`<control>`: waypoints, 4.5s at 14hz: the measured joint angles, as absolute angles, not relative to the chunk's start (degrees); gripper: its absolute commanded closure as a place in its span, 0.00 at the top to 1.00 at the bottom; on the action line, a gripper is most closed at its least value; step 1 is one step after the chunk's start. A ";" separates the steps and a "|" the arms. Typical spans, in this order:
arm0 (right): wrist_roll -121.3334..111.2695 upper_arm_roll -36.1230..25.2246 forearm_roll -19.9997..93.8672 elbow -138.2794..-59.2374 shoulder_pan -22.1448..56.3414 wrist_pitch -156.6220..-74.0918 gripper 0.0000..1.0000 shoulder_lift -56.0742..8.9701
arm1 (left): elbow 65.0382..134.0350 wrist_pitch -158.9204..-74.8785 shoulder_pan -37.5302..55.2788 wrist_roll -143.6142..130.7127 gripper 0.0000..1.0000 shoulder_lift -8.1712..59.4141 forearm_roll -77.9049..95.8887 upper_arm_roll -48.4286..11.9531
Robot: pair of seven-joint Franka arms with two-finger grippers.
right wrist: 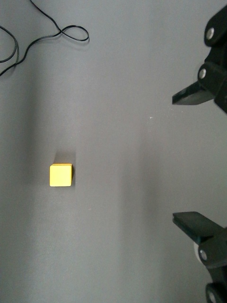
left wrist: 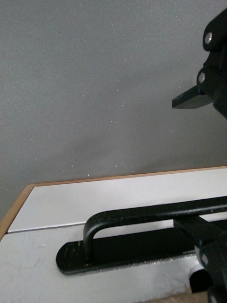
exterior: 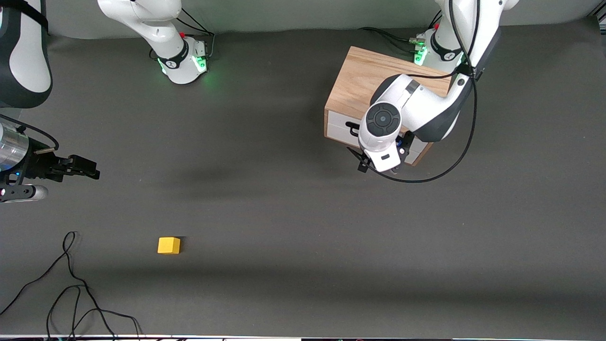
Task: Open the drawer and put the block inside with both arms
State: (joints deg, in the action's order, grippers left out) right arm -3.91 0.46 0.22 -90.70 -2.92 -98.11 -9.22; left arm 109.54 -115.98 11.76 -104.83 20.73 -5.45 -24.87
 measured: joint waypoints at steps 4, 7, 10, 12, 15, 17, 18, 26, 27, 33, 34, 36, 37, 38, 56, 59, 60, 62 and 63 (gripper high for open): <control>-3.91 0.46 0.22 -90.79 -2.92 -99.30 1.00 -9.31 | 108.59 -115.98 11.77 -105.46 1.00 21.83 -5.62 -24.87; -3.91 0.46 0.22 -91.10 -2.92 -100.16 1.00 -9.55 | 106.49 -116.01 11.77 -105.62 1.00 23.32 -6.08 -24.87; -3.91 0.46 0.22 -91.51 -2.92 -100.53 1.00 -9.75 | 103.74 -115.49 11.77 -107.22 1.00 25.45 -7.83 -25.01; -3.91 0.46 0.22 -91.57 -2.92 -100.62 1.00 -9.80 | 101.98 -115.33 11.83 -107.78 1.00 26.71 -8.52 -25.07; -3.91 0.46 0.22 -91.68 -2.92 -100.75 1.00 -9.85 | 98.53 -115.37 11.84 -107.87 1.00 29.27 -8.89 -25.05; -3.91 0.46 0.22 -91.97 -2.92 -101.27 1.00 -9.91 | 96.72 -115.24 11.89 -107.90 1.00 30.71 -9.13 -25.05; -3.91 0.46 0.22 -92.15 -2.92 -101.36 1.00 -9.93 | 96.15 -115.05 11.99 -108.02 1.00 31.17 -9.35 -25.07; -3.91 0.46 0.22 -92.23 -2.92 -101.79 1.00 -10.16 | 91.02 -115.53 12.47 -108.57 1.00 34.64 -10.43 -25.05; -3.91 0.46 0.22 -92.24 -2.92 -101.85 1.00 -10.28 | 90.88 -117.00 12.48 -108.57 1.00 34.74 -10.62 -24.93; -3.91 0.46 0.22 -92.24 -2.92 -103.31 1.00 -11.11 | 88.36 -123.52 12.74 -108.65 1.00 36.52 -12.02 -24.50; -3.91 0.46 0.22 -92.24 -2.92 -103.40 1.00 -11.14 | 87.90 -123.92 12.86 -108.87 1.00 36.71 -12.94 -24.50; -3.91 0.46 0.22 -92.24 -2.92 -103.47 1.00 -11.18 | 87.37 -124.35 13.03 -109.01 1.00 36.78 -13.50 -24.50; -3.91 0.46 0.22 -92.24 -2.92 -103.47 1.00 -11.22 | 87.15 -124.37 13.07 -109.03 1.00 36.79 -13.59 -24.50; -3.91 0.46 0.22 -92.24 -2.92 -103.47 1.00 -11.26 | 86.85 -124.58 13.09 -109.09 1.00 36.81 -13.67 -24.49; -3.92 0.91 4.19 -93.40 -0.37 -127.12 1.00 -29.91 | 73.59 -106.01 2.47 -83.65 1.00 27.34 -10.42 -24.22; -3.91 0.95 4.11 -91.11 1.17 -132.33 1.00 -36.88 | 74.38 -97.12 -3.20 -69.31 1.00 22.86 -7.18 -24.21; -3.91 0.99 4.08 -90.35 1.53 -133.79 1.00 -38.68 | 75.41 -95.10 -5.04 -64.46 1.00 21.23 -6.57 -24.22; -3.91 0.98 4.01 -89.54 2.35 -135.26 0.99 -40.96 | 78.35 -92.48 -8.63 -54.50 1.00 17.69 -5.06 -24.20; -3.91 0.96 4.01 -89.36 2.55 -136.26 0.90 -41.94 | 80.30 -91.79 -10.50 -49.55 1.00 15.59 -4.61 -24.19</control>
